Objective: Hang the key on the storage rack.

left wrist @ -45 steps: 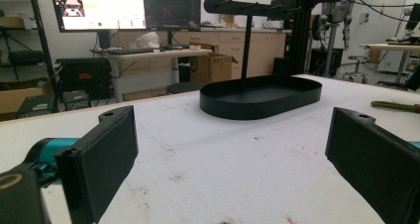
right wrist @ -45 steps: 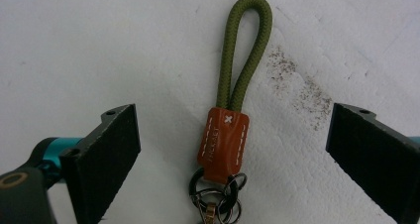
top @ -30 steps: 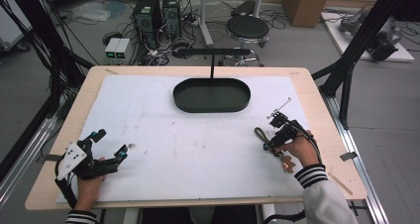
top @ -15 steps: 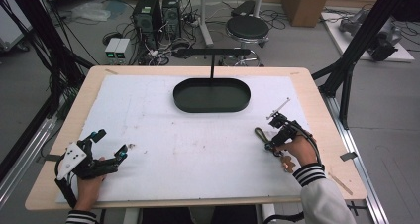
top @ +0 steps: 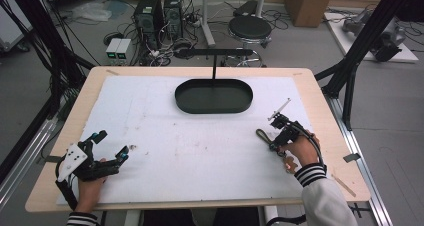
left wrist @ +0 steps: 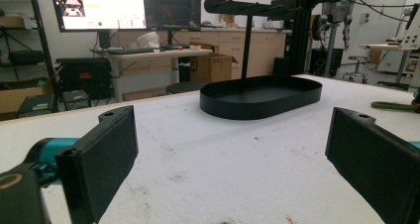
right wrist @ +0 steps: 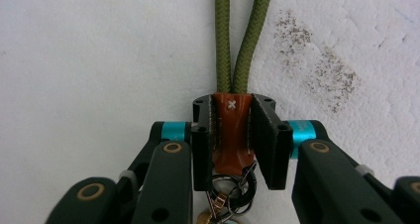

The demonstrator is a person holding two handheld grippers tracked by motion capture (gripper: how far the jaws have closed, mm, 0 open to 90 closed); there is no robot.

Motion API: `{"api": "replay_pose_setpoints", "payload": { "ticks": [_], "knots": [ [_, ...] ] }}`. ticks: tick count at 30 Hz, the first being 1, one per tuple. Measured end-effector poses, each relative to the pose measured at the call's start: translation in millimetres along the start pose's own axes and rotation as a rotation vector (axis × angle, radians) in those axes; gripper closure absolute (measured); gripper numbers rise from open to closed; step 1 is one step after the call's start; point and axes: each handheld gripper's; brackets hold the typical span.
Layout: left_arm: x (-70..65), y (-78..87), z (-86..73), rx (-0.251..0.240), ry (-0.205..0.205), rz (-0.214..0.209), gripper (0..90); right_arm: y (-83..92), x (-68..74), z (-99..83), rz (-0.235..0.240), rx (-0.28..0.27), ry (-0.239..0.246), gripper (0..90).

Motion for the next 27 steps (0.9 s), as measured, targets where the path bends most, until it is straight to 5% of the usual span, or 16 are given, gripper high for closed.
{"api": "replay_pose_setpoints", "payload": {
  "ticks": [12,22,27],
  "knots": [
    [0.0,0.0,0.0,0.000,0.001,0.001,6.5,5.4,1.6,0.1,0.001,-0.057,0.022,73.1],
    [0.1,0.0,0.0,0.001,0.002,0.000,6.4,20.0,5.2,0.3,0.032,-0.219,0.080,73.1],
    [0.1,0.0,0.0,0.001,0.002,0.001,6.5,31.0,9.6,1.1,0.040,-0.367,0.145,73.2]
  ]
}}
Point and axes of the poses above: each handheld gripper's, and its own axes: y roughly backward along the jaws, z roughly out of its top, x roughly to its left, and after that the axes turned 13 degrees about z, right-handed
